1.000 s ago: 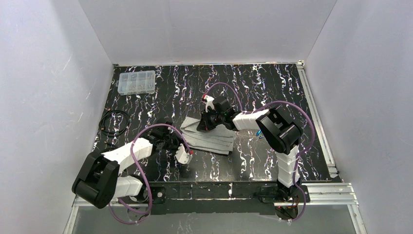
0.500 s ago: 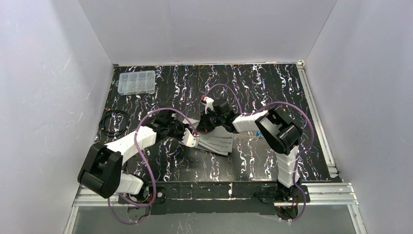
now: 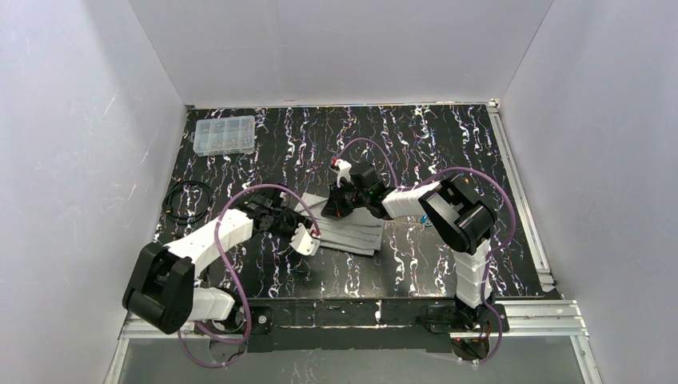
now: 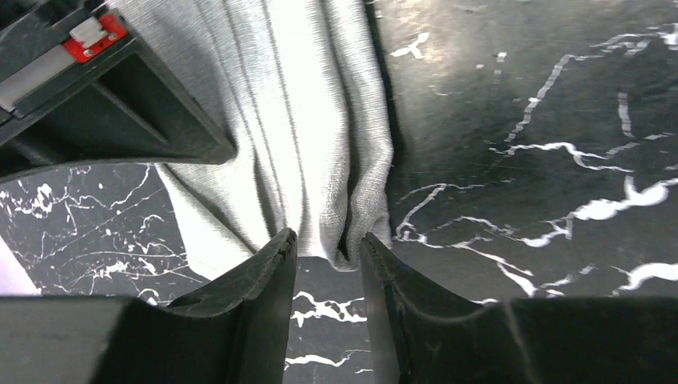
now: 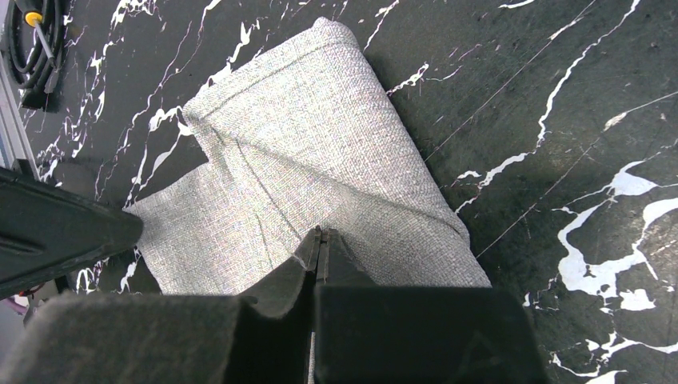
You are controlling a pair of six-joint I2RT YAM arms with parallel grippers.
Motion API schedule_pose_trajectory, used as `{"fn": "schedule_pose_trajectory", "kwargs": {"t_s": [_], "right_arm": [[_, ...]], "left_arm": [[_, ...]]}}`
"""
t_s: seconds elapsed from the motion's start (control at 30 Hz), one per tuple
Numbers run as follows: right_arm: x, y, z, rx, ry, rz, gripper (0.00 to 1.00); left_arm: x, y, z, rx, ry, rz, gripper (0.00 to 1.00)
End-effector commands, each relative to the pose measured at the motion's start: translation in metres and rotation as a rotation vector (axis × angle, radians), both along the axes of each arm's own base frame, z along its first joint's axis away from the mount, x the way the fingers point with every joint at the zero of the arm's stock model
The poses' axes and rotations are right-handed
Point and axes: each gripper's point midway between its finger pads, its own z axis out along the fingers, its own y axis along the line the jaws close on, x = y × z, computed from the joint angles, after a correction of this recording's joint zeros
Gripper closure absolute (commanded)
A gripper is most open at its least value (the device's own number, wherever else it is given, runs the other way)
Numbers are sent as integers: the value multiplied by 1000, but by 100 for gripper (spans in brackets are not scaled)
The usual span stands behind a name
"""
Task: Fold the napkin into a case and place the utensils inside
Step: Stuff the top corner of the smaller-rectangle-folded napkin at the center of the board.
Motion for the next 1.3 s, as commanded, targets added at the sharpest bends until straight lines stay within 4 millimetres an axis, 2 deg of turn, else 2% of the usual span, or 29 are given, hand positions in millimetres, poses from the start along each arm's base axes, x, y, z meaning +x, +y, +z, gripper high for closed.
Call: {"fn": "schedule_pose_trajectory", "kwargs": {"t_s": [0.0,0.13,0.3,0.47,1.0,1.27], "right_arm": [[-20,-9,-16,-60,51,32,97],[-21,-9,-17,-61,53,34,97],[-22,-9,-17,-53,59,31,97],[-23,-9,-15,-46,61,31,96],[-27,-12,-21,-42,82,16,96],[-28,-12,-25,-41,97,6,97]], "left_arm": [[-28,13,-5,35,28,-73,65],[-32,26,-12,56,6,-114,58],[-27,32,-21,53,-41,-151,56],[-10,21,-26,-13,-177,-192,56],[-27,7,-38,-92,-229,-328,60],[-19,-4,-32,-152,-277,-327,65]]}}
